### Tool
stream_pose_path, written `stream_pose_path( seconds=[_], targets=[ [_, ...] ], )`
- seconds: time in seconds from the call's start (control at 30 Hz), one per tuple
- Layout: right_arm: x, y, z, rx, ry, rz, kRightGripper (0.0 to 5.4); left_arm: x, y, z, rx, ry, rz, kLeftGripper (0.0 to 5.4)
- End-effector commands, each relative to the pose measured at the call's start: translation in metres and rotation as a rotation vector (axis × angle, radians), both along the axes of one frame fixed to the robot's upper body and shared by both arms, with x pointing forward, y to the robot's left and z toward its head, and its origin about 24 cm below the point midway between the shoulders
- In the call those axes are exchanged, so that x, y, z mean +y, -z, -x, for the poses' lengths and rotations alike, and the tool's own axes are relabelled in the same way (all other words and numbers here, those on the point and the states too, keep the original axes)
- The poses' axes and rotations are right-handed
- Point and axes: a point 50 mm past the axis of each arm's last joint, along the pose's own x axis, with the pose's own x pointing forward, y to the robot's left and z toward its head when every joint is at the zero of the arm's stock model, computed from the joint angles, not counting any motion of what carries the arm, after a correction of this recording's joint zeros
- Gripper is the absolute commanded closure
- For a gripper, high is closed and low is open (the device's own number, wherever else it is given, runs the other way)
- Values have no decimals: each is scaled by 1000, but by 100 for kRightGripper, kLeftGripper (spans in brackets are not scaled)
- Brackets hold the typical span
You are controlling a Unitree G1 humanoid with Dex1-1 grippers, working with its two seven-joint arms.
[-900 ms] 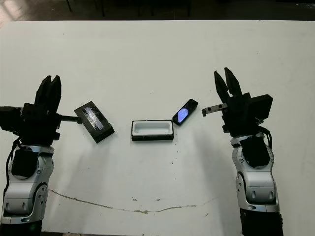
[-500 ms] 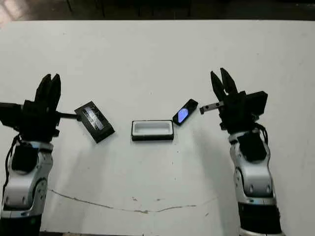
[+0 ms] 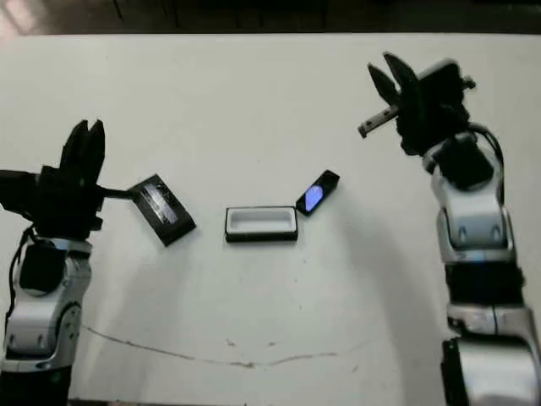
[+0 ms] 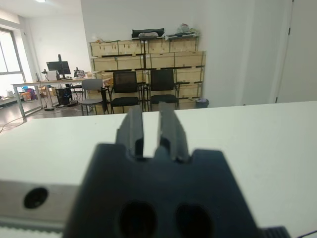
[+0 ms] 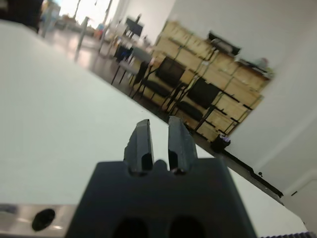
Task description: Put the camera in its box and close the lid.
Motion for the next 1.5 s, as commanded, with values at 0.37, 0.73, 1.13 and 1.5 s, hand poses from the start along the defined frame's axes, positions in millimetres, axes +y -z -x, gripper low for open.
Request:
stream_pose_path(
  seconds=[0.37, 0.73, 1.13, 1.5],
  targets=[
    [30, 0, -44, 307, -130, 429, 540, -2, 4, 2, 24, -17, -6, 539],
    [50, 18, -46, 491, -200, 539, 540, -3, 5, 3, 17, -17, -7, 539],
    [36, 60, -30, 674, -294, 690, 540, -4, 8, 6, 15, -30, -3, 539],
    [28, 75, -19, 708, -360, 731, 540, -4, 11, 6, 17, -21, 7, 539]
  ],
)
